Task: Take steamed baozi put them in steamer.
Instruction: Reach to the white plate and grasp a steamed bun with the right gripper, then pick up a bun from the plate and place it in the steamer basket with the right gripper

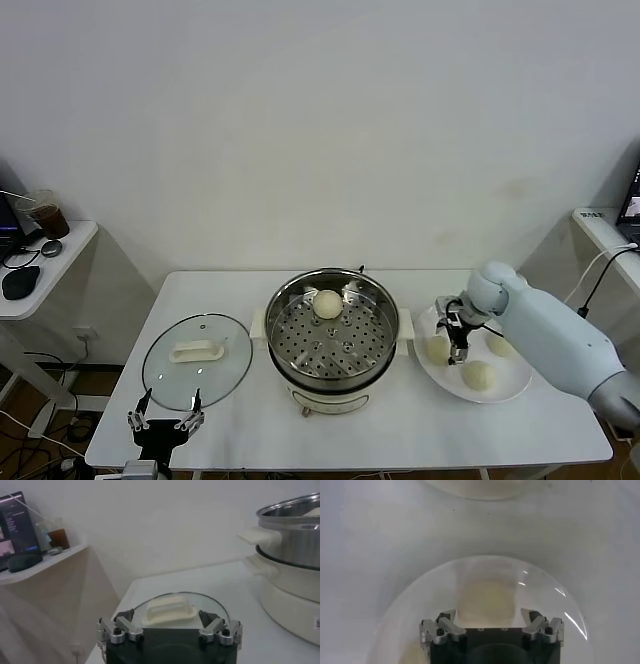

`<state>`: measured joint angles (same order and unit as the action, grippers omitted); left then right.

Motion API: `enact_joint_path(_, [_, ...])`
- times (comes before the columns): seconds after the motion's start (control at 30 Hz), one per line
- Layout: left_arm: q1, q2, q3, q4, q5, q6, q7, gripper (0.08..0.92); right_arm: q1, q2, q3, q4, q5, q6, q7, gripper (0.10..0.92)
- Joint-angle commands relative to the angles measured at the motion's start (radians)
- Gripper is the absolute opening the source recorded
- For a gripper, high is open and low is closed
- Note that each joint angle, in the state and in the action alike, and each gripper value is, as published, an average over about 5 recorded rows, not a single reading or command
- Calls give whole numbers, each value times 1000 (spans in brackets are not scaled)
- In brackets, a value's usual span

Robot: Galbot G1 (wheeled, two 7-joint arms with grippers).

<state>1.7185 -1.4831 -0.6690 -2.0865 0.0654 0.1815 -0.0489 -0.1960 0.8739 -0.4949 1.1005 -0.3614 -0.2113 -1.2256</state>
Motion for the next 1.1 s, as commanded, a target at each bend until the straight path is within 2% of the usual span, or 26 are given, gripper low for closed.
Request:
enact_joint_path(0.03, [0,1,1,2,1,0,0,823,-5,13,2,-17,-3,-2,11,823])
enact_joint_path(0.17, [0,0,2,2,1,0,0,823,-7,14,3,-18,2,-5,16,822])
enact_joint_path(0.27, [0,0,2,2,1,0,0,823,-7,14,3,-18,6,-8,16,791])
enact_joint_path(0.6, [-3,-1,6,2,2,0,-1,823,24,-27,2,22,52,-29,9,511])
enact_joint_path(0.7, [-6,-2,11,1,3,0,-1,823,75,-65,-32,61,96,-46,1,457])
enact_joint_path(0.93, [-18,-3,21,-3,9,4,-2,823,375,-168,-288,175,289,-101,-28,441])
enact_joint_path(1.1, [-23,-1,26,-9,18,14,-4,823,650,-170,-526,272,480,-171,-42,441])
